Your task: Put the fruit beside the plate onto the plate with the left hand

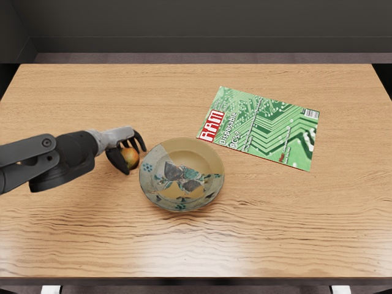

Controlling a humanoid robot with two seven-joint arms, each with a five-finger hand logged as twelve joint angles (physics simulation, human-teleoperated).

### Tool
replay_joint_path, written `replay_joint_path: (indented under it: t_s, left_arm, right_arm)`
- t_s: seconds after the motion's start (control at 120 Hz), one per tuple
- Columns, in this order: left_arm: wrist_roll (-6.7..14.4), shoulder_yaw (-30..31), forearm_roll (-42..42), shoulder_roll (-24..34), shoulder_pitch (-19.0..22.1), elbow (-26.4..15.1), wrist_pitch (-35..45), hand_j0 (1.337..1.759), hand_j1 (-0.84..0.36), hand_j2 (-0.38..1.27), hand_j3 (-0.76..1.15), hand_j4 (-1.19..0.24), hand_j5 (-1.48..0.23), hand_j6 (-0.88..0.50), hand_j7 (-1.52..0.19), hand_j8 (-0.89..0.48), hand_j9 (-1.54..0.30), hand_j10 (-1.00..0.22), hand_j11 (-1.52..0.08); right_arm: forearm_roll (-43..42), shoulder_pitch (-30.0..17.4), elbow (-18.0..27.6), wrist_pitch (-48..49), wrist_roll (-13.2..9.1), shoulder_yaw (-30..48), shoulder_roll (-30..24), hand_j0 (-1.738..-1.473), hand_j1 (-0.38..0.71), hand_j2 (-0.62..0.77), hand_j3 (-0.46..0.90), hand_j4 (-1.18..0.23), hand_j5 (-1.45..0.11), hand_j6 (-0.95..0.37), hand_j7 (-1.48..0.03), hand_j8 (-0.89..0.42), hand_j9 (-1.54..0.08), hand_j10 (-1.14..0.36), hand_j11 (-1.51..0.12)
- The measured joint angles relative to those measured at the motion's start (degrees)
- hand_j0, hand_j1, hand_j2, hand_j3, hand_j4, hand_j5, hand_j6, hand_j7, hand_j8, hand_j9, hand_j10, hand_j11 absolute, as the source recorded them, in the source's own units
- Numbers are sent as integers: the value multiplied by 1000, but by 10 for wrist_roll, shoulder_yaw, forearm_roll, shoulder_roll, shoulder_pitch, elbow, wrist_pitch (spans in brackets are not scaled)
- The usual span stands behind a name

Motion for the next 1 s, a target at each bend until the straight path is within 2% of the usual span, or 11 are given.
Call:
replay_joint_path:
  t_s: [0.092,0.217,0.35,0.567,0.65,0.775,0.842,1.0]
  left_arm:
    - [0,3,-1,0,0,0,1,1658,-303,113,0,-549,-707,-535,-708,-536,-710,-548,-709]
    - [0,3,-4,0,0,0,1,1656,-334,276,0,-642,-825,-526,-828,-529,-836,-632,-835]
    - [0,0,-14,1,-6,1,-1,1654,-325,338,0,-703,-931,-540,-925,-521,-935,-648,-936]
    - [0,-64,-69,22,-13,3,-11,1653,-331,326,0,-729,-1021,-485,-995,-475,-997,-613,-999]
    - [0,-93,-107,28,-21,4,-18,1654,-350,375,0,-729,-1044,-464,-1003,-457,-1010,-608,-1009]
    - [0,-158,-190,41,-23,4,-93,1654,-345,359,0,-735,-1054,-474,-1014,-458,-1022,-600,-1012]
    - [0,-188,-227,41,-31,5,-145,1654,-356,415,0,-736,-1059,-481,-1023,-459,-1023,-613,-1010]
    - [0,-213,-262,30,-40,5,-209,1655,-381,455,0,-739,-1063,-474,-1037,-445,-1024,-597,-1009]
  right_arm:
    - [0,0,0,0,0,0,0,-1658,-327,-4,0,-19,-24,-18,-24,-18,-24,-18,-24]
    - [0,0,0,0,0,0,0,-1658,-327,-4,0,-19,-24,-19,-24,-19,-24,-18,-24]
    - [0,0,0,0,0,0,0,-1658,-327,-4,0,-19,-24,-19,-24,-18,-24,-18,-24]
    - [0,0,0,0,0,0,0,-1658,-327,-4,0,-19,-24,-18,-24,-18,-24,-18,-24]
    - [0,0,0,0,0,0,0,-1658,-327,-4,0,-19,-24,-18,-24,-18,-24,-18,-24]
    - [0,0,0,0,0,0,0,-1658,-327,-4,0,-19,-24,-18,-24,-18,-24,-18,-24]
    - [0,0,0,0,0,0,0,-1658,-327,-4,0,-18,-24,-18,-24,-18,-24,-18,-24]
    - [0,0,0,0,0,0,0,-1658,-327,-4,0,-19,-24,-18,-24,-18,-24,-18,-24]
